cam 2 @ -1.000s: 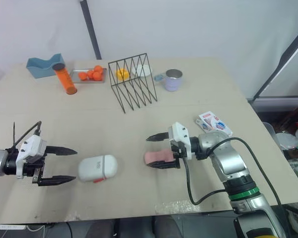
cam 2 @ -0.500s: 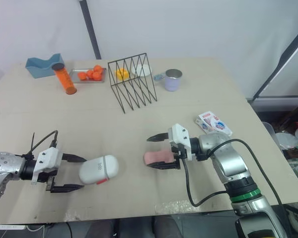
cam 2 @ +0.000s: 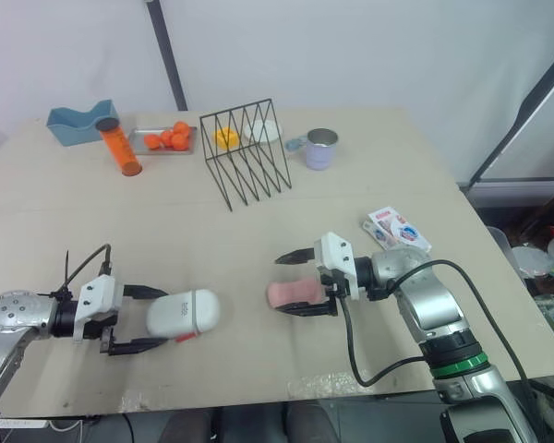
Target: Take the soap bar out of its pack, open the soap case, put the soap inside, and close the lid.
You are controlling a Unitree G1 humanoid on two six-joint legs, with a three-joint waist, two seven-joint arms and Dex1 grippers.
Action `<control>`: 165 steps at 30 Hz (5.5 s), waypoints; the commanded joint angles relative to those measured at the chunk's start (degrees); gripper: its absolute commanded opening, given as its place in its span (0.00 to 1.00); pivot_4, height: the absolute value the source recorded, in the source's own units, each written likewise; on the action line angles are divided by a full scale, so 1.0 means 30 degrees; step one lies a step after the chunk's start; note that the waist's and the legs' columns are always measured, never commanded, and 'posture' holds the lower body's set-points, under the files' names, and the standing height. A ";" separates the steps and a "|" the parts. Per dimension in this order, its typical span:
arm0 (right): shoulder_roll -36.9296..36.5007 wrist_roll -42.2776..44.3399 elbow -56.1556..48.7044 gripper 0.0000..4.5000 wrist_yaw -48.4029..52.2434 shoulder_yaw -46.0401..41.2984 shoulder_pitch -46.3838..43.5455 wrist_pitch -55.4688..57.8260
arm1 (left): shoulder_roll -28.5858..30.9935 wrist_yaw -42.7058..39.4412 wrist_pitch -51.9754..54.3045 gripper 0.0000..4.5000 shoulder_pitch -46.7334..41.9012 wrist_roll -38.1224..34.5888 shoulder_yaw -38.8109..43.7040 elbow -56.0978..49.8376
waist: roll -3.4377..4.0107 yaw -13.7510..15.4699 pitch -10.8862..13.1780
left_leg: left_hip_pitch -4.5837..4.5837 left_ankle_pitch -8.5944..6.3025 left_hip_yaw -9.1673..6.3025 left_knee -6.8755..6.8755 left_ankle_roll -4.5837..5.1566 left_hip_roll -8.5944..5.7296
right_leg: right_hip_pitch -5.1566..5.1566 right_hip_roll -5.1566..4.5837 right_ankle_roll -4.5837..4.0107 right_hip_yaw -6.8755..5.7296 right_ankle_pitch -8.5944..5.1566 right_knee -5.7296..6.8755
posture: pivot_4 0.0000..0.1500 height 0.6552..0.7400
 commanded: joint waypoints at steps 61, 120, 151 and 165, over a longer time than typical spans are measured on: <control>-0.1359 0.3280 -0.3991 1.00 -0.0916 -0.0723 -0.0191 0.7324 | -0.0137 -0.0046 -0.3092 0.78 -0.0888 0.0667 0.0393 0.0155 | -0.0002 0.0010 -0.0001 | 0.0000 0.0000 -0.0004 0.0003 0.0000 -0.0001 | 0.0005 -0.0003 -0.0001 -0.0001 0.0001 0.0003 | 1.00 1.00; 0.3841 2.0598 -0.0818 1.00 -2.0808 -0.5428 -0.4270 2.8310 | -0.2890 0.4817 -0.6202 0.78 -0.1483 0.3074 -0.1731 -0.3233 | -0.0036 -0.0023 -0.0020 | -0.0118 -0.0016 0.0001 0.0012 0.0026 0.0006 | -0.0122 0.0022 0.0002 0.0021 0.0007 0.0010 | 1.00 1.00; 0.3151 2.0310 -0.0715 0.43 -1.8983 -0.5092 -0.3655 2.8308 | -0.2917 0.5137 -0.5657 0.78 -0.1060 0.2870 -0.1432 -0.3529 | -0.0036 -0.0021 -0.0020 | -0.0176 -0.0015 0.0003 0.0014 0.0027 0.0008 | -0.0190 0.0028 0.0000 0.0024 0.0012 0.0011 | 1.00 1.00; 0.1674 1.8848 -0.0045 0.43 -1.6968 -0.5100 -0.3773 2.8278 | -0.2760 0.5149 -0.4359 0.78 -0.0663 0.2095 -0.1263 -0.3761 | -0.0036 -0.0019 -0.0020 | -0.0177 -0.0015 0.0006 0.0015 0.0027 0.0009 | -0.0192 0.0029 0.0002 0.0026 0.0011 0.0011 | 1.00 1.00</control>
